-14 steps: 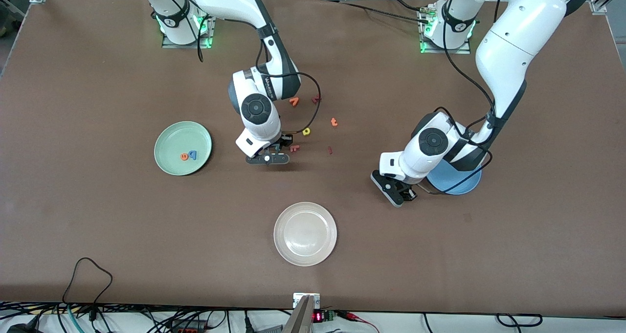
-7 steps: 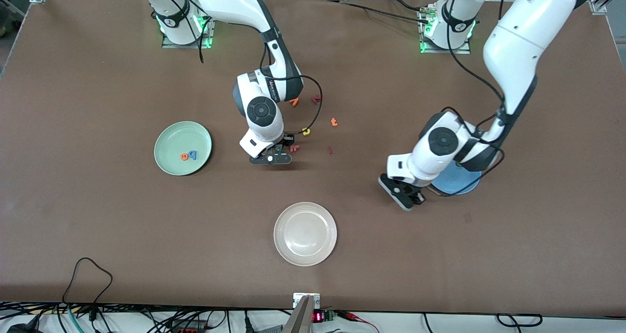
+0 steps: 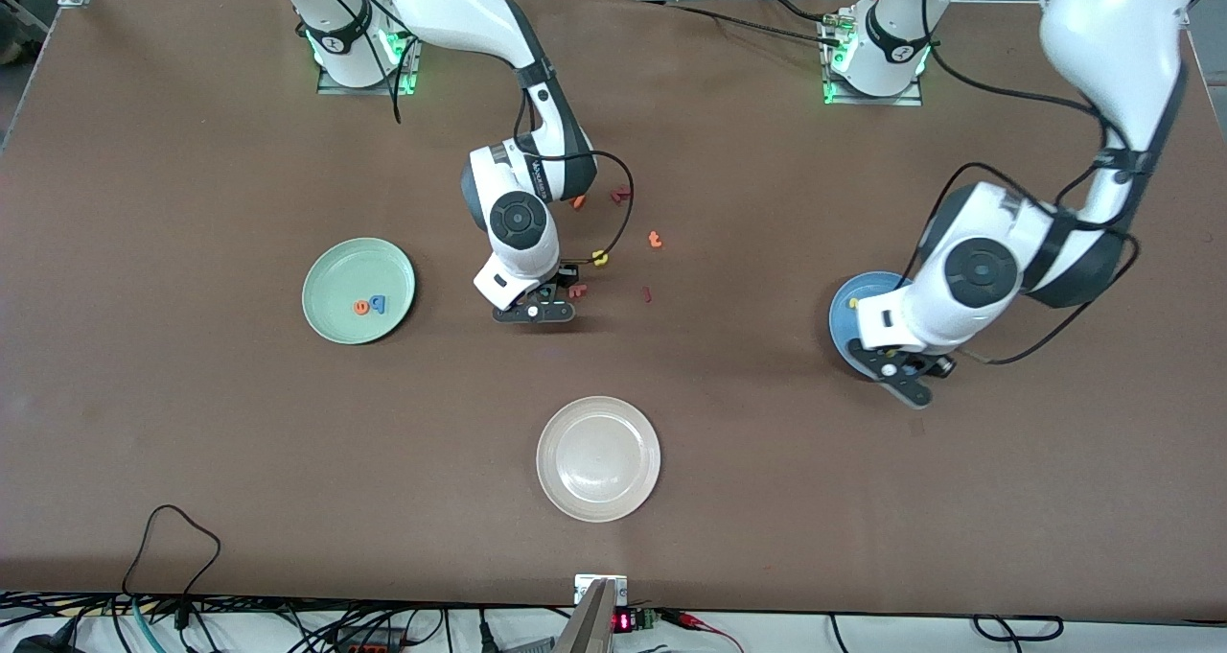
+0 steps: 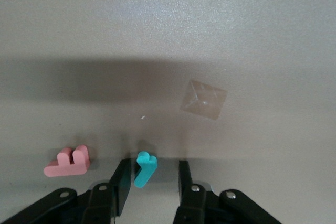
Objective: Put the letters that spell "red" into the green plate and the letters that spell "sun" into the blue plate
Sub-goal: 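Place the yellow u on the blue plate while the right gripper lowers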
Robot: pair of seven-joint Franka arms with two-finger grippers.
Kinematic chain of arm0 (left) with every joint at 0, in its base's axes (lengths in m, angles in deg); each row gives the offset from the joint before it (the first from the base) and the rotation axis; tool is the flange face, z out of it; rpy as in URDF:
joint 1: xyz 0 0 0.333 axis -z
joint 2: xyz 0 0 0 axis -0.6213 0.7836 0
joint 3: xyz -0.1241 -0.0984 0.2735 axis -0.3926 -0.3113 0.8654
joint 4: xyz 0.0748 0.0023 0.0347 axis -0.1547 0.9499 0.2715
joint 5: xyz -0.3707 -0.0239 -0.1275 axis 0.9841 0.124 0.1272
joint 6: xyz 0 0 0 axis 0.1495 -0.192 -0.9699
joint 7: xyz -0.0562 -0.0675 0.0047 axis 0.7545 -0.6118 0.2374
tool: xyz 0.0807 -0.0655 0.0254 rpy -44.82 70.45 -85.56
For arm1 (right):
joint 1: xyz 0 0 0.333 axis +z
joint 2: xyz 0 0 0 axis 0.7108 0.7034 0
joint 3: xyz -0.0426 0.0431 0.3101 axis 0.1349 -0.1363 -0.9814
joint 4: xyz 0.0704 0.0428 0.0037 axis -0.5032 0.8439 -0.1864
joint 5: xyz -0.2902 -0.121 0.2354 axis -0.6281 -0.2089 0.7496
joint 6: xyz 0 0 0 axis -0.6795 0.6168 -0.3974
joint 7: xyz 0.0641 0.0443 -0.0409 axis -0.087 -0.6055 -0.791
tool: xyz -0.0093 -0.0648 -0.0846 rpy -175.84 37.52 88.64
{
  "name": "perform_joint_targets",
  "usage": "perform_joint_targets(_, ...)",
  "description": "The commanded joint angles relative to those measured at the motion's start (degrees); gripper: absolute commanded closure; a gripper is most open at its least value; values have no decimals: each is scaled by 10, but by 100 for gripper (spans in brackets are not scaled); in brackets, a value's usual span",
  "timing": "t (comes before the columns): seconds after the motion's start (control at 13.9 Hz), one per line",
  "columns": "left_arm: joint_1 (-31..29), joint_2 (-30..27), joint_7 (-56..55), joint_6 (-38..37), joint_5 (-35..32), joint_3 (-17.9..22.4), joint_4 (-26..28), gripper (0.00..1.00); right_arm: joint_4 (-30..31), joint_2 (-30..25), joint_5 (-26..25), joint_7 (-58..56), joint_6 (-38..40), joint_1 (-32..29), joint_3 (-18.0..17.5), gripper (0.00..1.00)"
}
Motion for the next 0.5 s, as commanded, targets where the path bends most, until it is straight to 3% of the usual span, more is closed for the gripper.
perform_joint_targets(0.0,-118,-13,-50,39,-10,-72,104,81,-13,11,10,9,-13,-3,-7,60)
perform_joint_targets(0.14,-163,-27,-117,47,-12,-119,157,79,-13,12,10,9,-14,-3,-8,63)
perform_joint_targets(0.22,-169,-25,-121,62,-13,-119,165,69,-13,12,10,9,-14,-3,-9,69)
perform_joint_targets(0.29,-172,-20,-121,68,-13,-119,166,25,-13,12,10,9,-14,-3,-9,72)
perform_joint_targets(0.36,-173,-20,-125,69,-13,-119,164,0,-13,12,10,9,-14,-3,-9,76)
perform_joint_targets(0.43,-172,-23,-127,65,-13,-121,160,0,-13,13,10,9,-14,-3,-9,80)
